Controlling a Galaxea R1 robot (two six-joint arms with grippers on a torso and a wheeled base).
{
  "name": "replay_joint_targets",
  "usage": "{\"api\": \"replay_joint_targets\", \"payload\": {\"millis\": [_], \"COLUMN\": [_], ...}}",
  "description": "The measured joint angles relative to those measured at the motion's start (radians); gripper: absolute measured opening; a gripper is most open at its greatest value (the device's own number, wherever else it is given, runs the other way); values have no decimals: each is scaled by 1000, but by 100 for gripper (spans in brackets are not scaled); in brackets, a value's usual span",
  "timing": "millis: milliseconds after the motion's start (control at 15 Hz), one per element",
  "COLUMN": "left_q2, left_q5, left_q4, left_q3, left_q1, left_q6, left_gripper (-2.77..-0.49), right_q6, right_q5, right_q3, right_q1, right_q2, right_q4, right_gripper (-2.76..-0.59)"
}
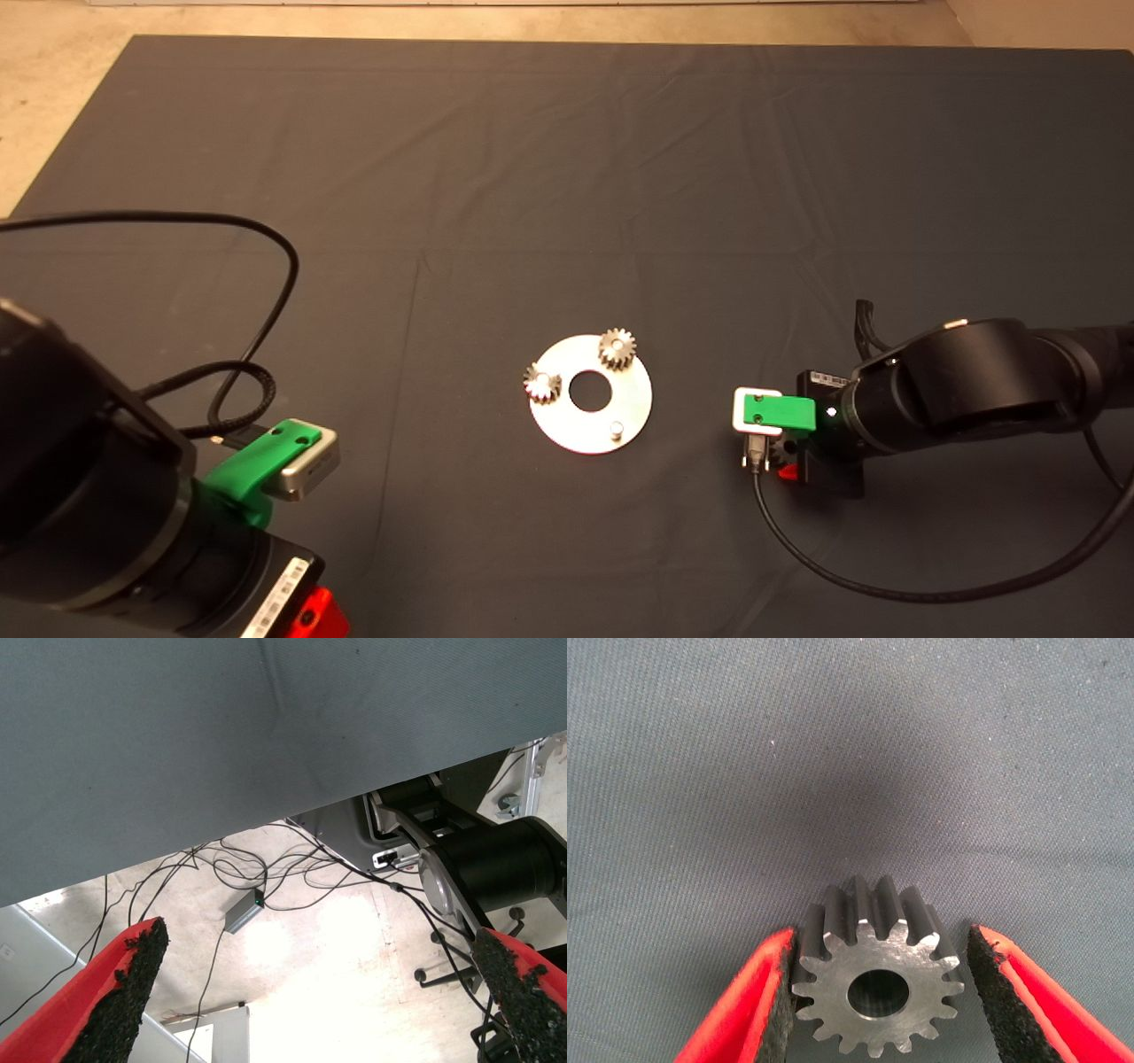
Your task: Install three planetary gears onto the carrier pins
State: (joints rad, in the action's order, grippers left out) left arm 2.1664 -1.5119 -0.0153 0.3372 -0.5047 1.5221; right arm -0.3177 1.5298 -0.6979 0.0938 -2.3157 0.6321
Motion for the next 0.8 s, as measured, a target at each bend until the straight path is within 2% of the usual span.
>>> {"api": "replay_joint_targets", "payload": {"millis": [133,400,800], "left_q2": [0,0,0], "left_q5": [0,0,0], "left_q4": [0,0,0], "left_q3": [0,0,0], "left_q1": [0,0,0], "left_q6": [0,0,0], "left_gripper": [-78,-78,-78], "right_q6": [-8,-16,-17], "right_q5": [0,0,0], "right_q3": [1,1,1], "right_q1": [0,0,-2], "right_q2": [-4,-6,-6], "right_q4": [0,0,0], "right_gripper": [-209,-216,-218]}}
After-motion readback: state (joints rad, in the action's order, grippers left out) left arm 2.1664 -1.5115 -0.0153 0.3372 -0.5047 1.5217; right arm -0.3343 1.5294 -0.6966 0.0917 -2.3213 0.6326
